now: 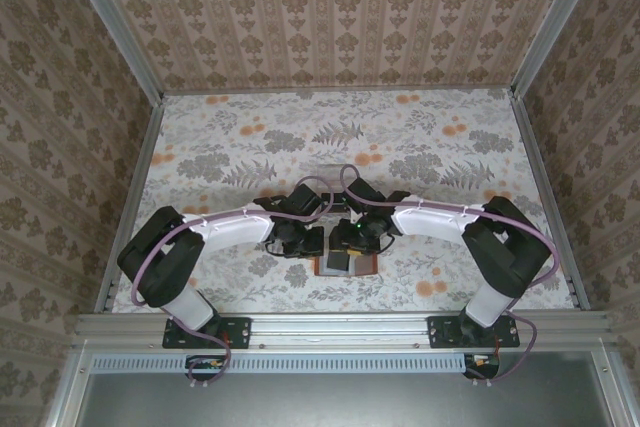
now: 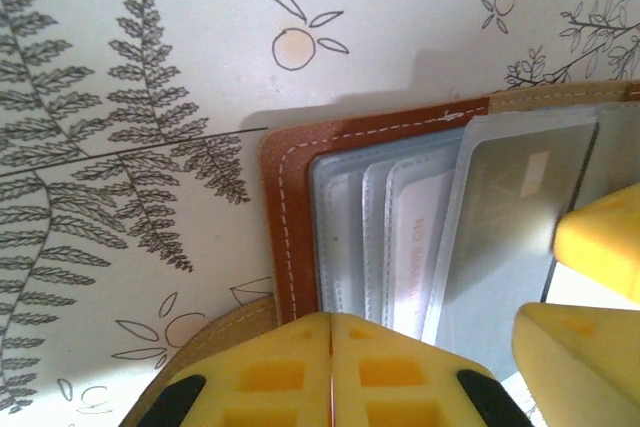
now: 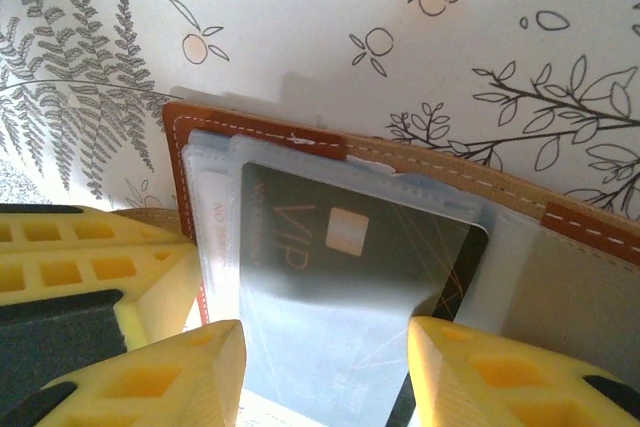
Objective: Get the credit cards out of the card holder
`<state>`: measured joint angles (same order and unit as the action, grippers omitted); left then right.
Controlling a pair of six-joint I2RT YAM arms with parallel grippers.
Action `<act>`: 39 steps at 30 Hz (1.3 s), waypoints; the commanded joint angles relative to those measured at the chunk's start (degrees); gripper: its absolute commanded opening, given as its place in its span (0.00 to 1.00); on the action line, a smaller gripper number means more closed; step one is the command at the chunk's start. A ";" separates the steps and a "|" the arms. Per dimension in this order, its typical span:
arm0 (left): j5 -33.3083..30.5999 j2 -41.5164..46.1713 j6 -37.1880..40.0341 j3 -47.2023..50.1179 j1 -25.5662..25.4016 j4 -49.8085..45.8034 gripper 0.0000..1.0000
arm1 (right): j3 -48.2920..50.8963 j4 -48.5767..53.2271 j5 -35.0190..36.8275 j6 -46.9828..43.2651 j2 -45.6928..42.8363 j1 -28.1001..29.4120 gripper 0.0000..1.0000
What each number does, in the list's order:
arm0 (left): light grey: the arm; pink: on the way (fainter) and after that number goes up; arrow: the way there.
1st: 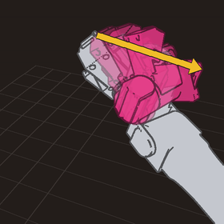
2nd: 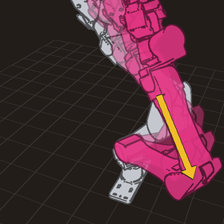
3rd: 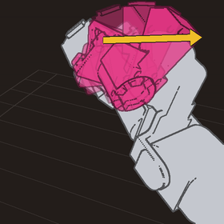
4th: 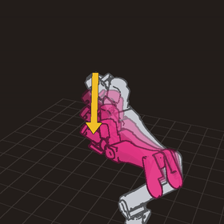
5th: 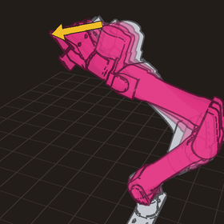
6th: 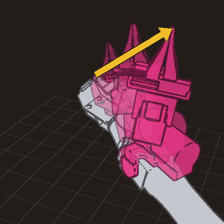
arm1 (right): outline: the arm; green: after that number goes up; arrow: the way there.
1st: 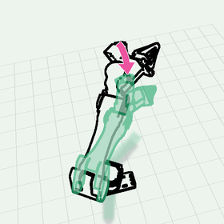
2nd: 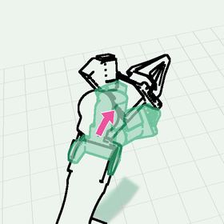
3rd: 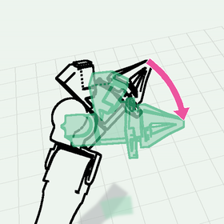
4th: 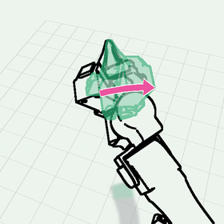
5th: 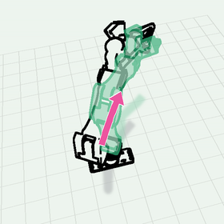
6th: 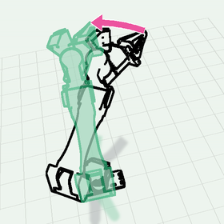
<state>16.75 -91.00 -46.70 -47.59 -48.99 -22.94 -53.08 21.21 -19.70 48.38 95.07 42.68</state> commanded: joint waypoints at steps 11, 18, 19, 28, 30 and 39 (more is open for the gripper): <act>1.88 1.56 0.07 -1.70 -0.05 0.87 0.08 | 0.16 0.40 0.39 1.19 -1.14 -0.18 0.48; 3.55 -2.10 1.39 -2.19 -0.32 3.31 0.09 | 0.55 -1.51 -1.86 1.32 0.94 -0.13 0.48; 3.31 -2.40 1.47 -2.03 -0.31 3.17 0.09 | 0.69 -1.77 -1.97 1.30 1.09 -0.09 0.48; -0.65 -4.49 3.10 -2.50 -0.29 -3.20 0.09 | 1.39 0.27 0.30 0.59 1.65 -0.05 0.47; -1.00 -4.28 3.19 -2.28 -0.24 -3.51 0.09 | 0.89 2.39 2.60 -0.15 1.15 -0.02 0.47; -3.00 -2.82 3.02 -1.19 -0.21 -5.96 0.08 | -1.47 5.79 4.10 -1.73 -1.25 0.01 0.47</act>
<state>17.91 -93.80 -44.93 -50.02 -49.10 -22.74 -53.56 22.96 -17.76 47.70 95.44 42.68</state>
